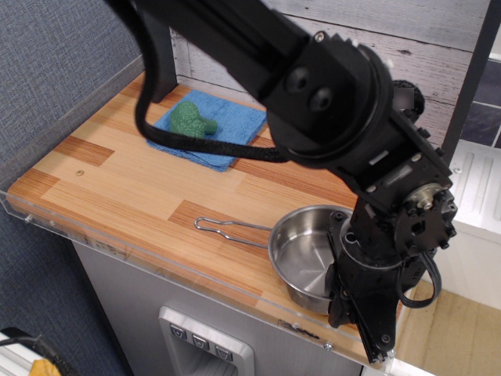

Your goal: Put the pot in the front right corner of table

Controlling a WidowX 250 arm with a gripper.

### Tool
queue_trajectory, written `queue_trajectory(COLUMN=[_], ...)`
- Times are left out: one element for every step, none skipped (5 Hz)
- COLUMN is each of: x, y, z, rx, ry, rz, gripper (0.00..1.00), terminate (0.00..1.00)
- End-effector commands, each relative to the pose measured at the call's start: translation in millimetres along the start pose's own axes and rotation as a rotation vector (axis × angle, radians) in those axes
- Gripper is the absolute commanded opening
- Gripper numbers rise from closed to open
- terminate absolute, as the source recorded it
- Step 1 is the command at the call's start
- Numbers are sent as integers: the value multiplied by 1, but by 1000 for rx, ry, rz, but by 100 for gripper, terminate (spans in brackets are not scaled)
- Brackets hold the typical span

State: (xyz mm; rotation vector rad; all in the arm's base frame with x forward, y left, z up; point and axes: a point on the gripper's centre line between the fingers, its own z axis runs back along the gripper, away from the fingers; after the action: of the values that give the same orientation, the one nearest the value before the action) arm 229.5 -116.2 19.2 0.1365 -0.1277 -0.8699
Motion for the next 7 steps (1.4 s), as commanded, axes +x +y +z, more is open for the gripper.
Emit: queue_trajectory(x=[1, -5, -14, -29, -37, -55, -78], y=[3, 6, 10, 20, 41, 70, 94], z=[5, 15, 38, 70, 82, 80, 86], rx=[-10, -13, -36, -105, -149, -153, -145], ry=[-29, -24, -7, 28, 61, 88, 63], rz=[4, 44, 123, 220, 282, 400, 507], gripper=[100, 100, 100, 100, 100, 100, 100], terminate=[0, 0, 0, 0, 0, 0, 0])
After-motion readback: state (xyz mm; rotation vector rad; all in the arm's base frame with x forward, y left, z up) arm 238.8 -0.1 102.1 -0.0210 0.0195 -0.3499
